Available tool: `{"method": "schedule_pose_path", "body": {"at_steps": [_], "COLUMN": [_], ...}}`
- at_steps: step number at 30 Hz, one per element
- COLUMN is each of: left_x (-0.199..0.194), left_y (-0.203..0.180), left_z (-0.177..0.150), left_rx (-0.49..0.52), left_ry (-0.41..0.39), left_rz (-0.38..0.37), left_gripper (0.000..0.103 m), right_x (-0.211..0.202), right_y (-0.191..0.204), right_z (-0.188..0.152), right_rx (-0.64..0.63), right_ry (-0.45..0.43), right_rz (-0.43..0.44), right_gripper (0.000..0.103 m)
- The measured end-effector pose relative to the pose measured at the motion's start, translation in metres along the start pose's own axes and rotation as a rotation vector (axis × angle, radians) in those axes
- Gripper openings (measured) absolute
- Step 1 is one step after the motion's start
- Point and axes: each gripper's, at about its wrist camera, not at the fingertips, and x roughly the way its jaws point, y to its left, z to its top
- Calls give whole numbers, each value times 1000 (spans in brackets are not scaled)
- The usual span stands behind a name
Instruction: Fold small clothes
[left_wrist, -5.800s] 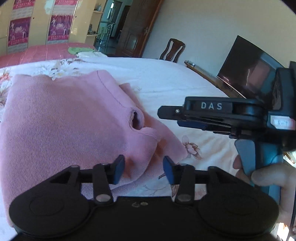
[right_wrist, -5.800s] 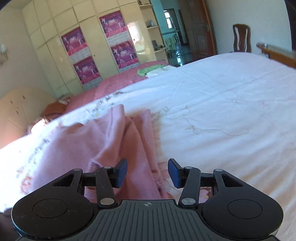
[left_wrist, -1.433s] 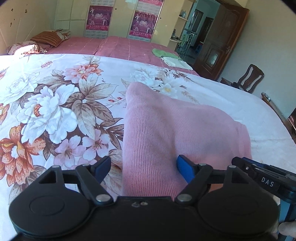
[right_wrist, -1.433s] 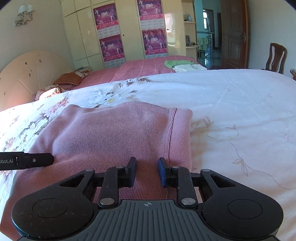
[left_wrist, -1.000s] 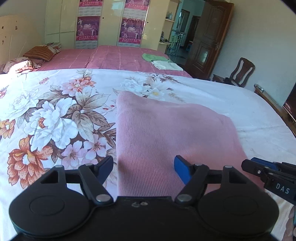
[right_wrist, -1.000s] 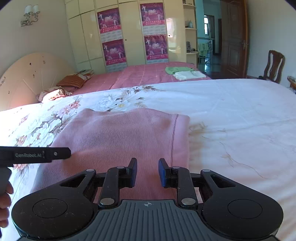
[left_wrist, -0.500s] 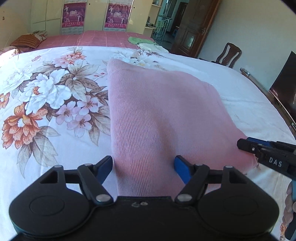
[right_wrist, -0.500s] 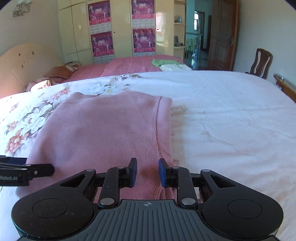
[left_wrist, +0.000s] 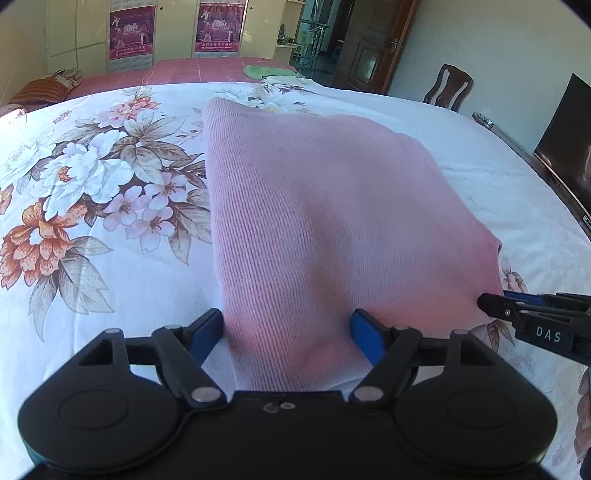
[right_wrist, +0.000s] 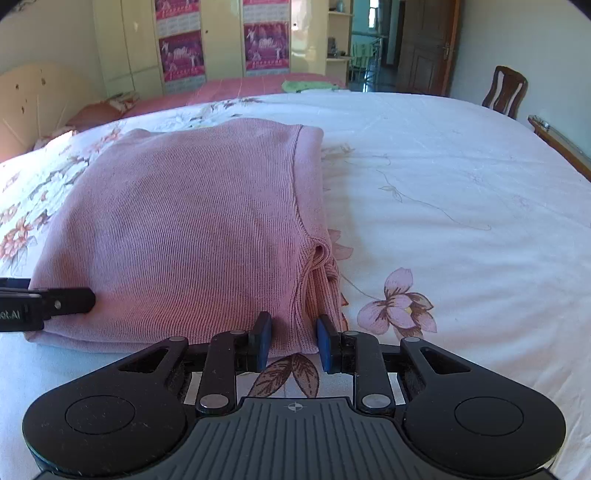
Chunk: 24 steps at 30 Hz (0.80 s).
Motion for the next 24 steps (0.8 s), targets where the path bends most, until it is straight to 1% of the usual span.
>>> {"method": "schedule_pose_path", "body": {"at_steps": [3,6,7,8,9,10,12,15,17,18,19,20,21,24], "left_x": [1,1,0,0,-1,-1,-1,0,1,1,2,2,3,3], "left_y": [0,0,0,0,0,0,-1,-5,-7,-7,-7,-7,-8,-9], "left_z": [2,2,2,3,4,4,2,2,4,5,5,5,5,6], "left_rx": [-8,-4,-8,-14,-22,-32,-42,-33,-38,-44,-50,-52,-55,-66], "left_ry": [6,5,6,9,11,10,6,3,14,19,24,26,28,33], "left_rz": [1,5,6,6,7,9,19,39,47,47,49,53,59,76], "left_gripper": [77,77,77,77,78,77,78,80,82,84,86,88,91,93], "right_x": [1,-3,-5,-9,-13,-14,-4,-1,-1,-2,-5,-8,-14,-24], "right_y": [-1,-2,-3,-4,-7,-9,-12,-13,-17,-19,-22,-24,-25,-27], "right_z": [6,6,6,7,9,10,5,5,8,10,11,12,14,21], "right_rx": [25,7,3,0,2,-10,-43,-71,-69,-61,-55,-53,-54,-60], "right_ry": [27,24,18,5,-15,-17,14,17,30,33,27,17,-7,-44], "right_rz": [4,7,3,1,6,10,11,23,40,54,56,59,66,97], "right_gripper": [25,24,13,12,12,12,12,12,12,18,40,56,75,76]}}
